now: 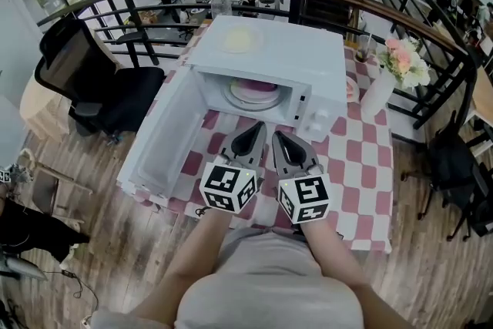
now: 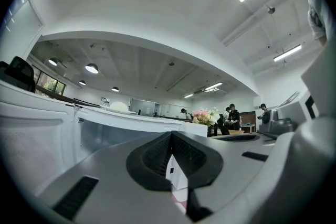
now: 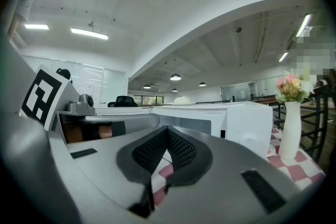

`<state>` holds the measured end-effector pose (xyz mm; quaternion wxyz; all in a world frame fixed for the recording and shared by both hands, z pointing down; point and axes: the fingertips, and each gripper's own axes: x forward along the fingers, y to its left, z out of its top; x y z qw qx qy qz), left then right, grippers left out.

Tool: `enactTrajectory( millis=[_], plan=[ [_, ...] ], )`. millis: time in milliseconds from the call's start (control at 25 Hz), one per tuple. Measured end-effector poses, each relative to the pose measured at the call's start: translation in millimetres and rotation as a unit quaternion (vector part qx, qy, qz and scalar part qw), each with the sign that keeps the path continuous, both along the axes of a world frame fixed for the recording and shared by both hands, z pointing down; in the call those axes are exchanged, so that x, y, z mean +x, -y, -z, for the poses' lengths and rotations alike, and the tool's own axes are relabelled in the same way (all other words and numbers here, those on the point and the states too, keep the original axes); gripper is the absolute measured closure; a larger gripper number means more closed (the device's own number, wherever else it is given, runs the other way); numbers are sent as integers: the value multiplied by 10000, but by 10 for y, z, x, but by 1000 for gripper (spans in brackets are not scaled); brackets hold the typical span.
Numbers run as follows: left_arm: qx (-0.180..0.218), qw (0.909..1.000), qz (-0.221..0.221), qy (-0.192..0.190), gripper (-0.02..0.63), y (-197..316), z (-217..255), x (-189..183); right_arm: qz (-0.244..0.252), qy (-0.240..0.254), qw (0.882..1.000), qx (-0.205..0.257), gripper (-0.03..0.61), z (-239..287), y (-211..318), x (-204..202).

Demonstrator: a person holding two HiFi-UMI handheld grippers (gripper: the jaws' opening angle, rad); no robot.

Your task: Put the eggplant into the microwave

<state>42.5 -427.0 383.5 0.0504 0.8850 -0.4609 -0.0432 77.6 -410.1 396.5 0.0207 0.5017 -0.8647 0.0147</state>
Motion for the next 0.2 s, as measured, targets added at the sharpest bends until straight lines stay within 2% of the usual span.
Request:
enactTrajectory(
  millis=[200],
  plan=[
    [6, 10000, 9, 51, 611, -5, -8, 12, -38, 35, 10000, 4, 555, 1, 9, 29]
  ],
)
